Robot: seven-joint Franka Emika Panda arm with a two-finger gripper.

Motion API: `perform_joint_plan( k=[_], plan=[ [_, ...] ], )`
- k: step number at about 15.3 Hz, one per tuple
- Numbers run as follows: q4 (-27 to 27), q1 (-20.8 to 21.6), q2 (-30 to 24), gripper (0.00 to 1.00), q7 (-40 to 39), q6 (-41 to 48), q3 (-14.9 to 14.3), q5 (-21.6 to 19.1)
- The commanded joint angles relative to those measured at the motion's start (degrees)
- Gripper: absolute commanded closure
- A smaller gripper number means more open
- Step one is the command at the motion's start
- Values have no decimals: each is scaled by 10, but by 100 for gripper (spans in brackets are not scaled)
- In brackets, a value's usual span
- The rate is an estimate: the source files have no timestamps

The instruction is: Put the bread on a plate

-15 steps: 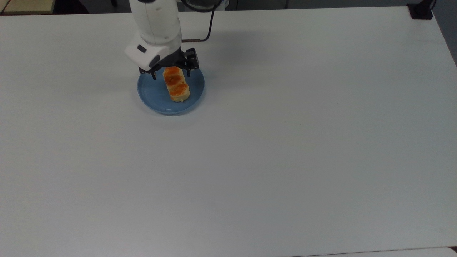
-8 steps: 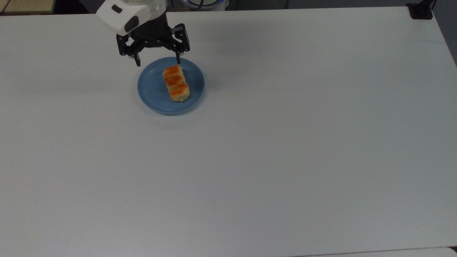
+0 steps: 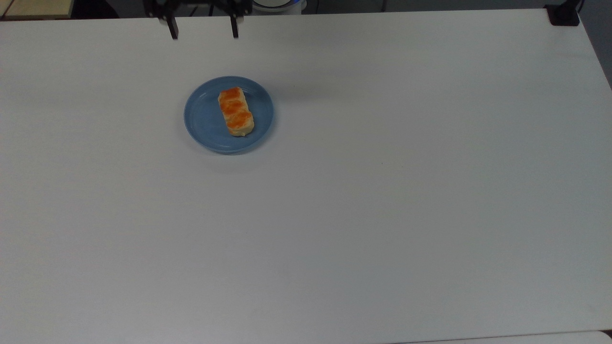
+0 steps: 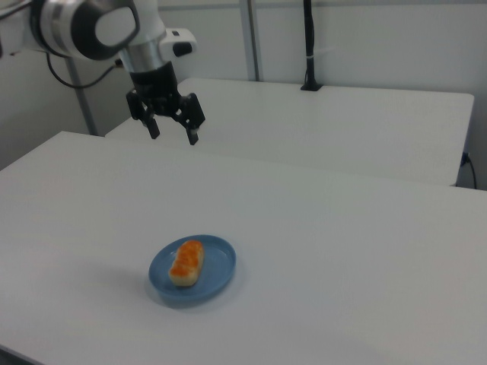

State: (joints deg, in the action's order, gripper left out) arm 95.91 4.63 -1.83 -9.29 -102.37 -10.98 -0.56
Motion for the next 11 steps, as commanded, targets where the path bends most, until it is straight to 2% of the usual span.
perform_joint_plan(
  k=[1,4,9,11],
  plan=[
    [27,-47,-28,0,-27,2,33,-2],
    [27,-85,-27,0,-31,8,68,-5],
    [27,-104,-29,0,-28,9,78,-9],
    [26,-108,-29,0,-28,9,78,-23]
  ],
)
